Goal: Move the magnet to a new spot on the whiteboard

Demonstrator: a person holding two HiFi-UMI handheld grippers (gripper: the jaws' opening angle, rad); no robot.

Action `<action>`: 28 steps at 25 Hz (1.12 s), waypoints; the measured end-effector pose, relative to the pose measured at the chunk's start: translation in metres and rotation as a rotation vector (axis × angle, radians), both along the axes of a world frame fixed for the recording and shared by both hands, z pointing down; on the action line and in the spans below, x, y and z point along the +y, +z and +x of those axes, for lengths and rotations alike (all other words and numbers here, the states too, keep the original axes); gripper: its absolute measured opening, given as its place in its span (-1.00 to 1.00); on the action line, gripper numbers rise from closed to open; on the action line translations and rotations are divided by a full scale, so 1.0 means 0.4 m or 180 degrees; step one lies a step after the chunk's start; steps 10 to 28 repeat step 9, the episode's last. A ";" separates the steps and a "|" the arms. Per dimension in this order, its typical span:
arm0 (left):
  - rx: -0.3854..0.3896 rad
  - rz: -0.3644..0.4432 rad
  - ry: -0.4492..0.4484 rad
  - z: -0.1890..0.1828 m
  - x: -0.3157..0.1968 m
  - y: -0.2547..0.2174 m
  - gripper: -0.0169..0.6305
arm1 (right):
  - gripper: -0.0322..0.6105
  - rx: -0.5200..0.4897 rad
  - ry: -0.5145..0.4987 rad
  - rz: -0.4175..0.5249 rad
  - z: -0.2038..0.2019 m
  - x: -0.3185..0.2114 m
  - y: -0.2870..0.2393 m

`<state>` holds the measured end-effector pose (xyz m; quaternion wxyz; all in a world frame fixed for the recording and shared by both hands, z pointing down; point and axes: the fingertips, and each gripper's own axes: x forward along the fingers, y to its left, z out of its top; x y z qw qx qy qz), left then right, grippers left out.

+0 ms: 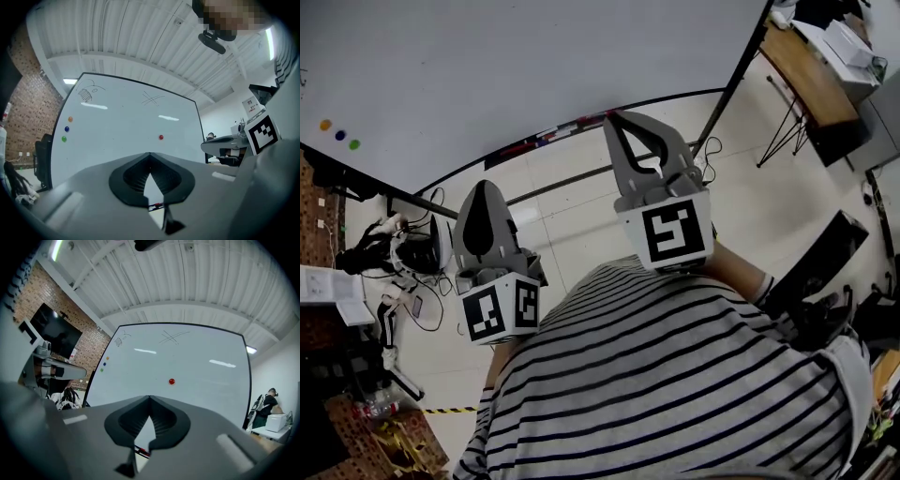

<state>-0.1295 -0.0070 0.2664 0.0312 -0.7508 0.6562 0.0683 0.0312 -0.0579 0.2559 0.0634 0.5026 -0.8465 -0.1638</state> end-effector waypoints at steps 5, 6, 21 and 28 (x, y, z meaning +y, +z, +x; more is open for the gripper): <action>-0.0024 -0.0009 0.0019 0.016 0.015 -0.002 -0.90 | -0.90 0.0011 -0.0039 -0.0007 0.001 0.019 -0.001; -0.0027 -0.0011 0.0018 0.016 0.014 0.000 -0.90 | -0.90 0.0011 -0.0046 -0.0010 0.000 0.017 0.001; -0.0033 -0.0018 0.0014 0.013 0.007 0.007 -0.90 | -0.90 0.0021 -0.0078 -0.0021 -0.009 0.009 0.009; -0.0033 -0.0018 0.0014 0.013 0.007 0.007 -0.90 | -0.90 0.0021 -0.0078 -0.0021 -0.009 0.009 0.009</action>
